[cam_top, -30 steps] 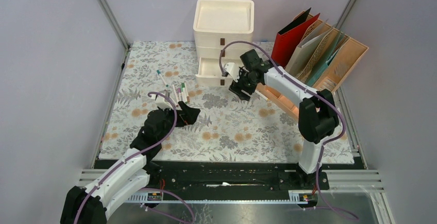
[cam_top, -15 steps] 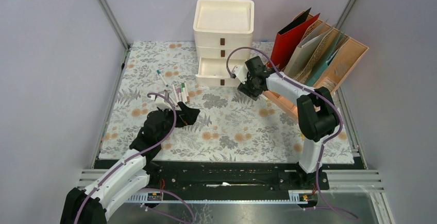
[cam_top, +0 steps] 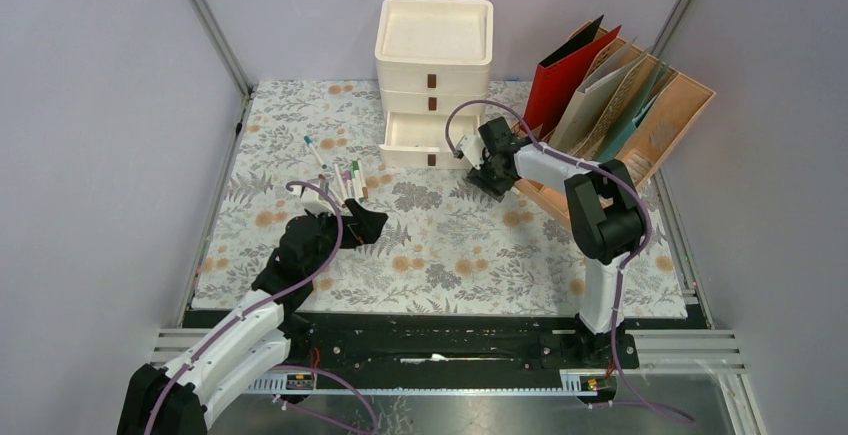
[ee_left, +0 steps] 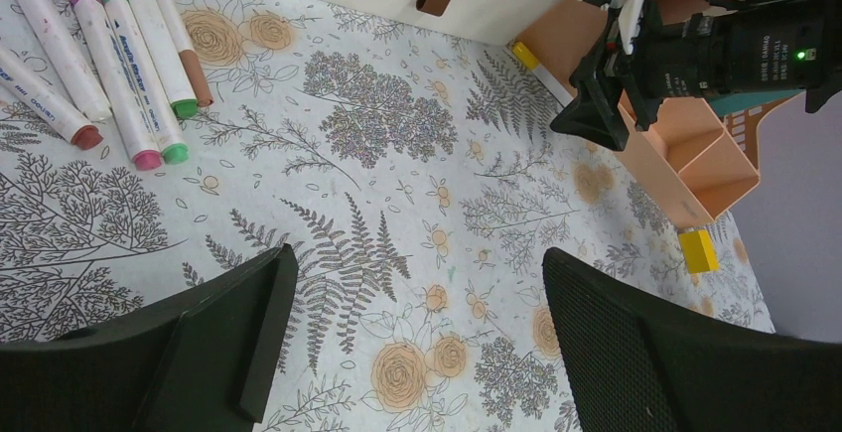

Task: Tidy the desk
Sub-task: Pick up the stationery from the center of the board.

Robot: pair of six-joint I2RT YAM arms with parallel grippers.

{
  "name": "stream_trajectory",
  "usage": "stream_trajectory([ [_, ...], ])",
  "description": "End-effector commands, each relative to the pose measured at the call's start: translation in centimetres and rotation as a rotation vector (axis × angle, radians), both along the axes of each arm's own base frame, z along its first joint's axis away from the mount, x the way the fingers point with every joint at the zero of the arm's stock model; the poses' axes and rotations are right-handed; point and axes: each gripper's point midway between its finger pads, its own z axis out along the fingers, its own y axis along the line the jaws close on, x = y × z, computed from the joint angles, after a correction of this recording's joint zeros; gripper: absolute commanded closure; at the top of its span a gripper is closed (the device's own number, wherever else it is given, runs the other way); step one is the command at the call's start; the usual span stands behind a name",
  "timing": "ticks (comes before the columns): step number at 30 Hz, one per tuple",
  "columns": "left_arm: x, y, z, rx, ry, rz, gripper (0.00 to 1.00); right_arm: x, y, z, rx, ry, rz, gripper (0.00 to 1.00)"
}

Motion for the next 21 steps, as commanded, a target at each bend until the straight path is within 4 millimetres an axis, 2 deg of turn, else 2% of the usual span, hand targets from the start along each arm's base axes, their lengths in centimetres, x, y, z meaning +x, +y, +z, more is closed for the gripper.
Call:
stream_trajectory([
  [1, 0.5, 0.2, 0.7, -0.005, -0.043, 0.013, 0.01, 0.5, -1.8, -1.3, -0.034, 0.0, -0.05, 0.34],
  [7, 0.4, 0.2, 0.8, -0.005, -0.046, 0.013, 0.01, -0.5, -2.3, -2.4, -0.021, 0.073, -0.061, 0.39],
  [15, 0.4, 0.2, 1.0, -0.01, -0.051, 0.011, 0.01, -4.0, -0.2, -3.2, 0.101, 0.27, 0.0, 0.56],
  [21, 0.4, 0.2, 1.1, -0.012, -0.054, 0.01, 0.01, -4.9, 0.1, -3.0, 0.124, 0.3, -0.011, 0.65],
])
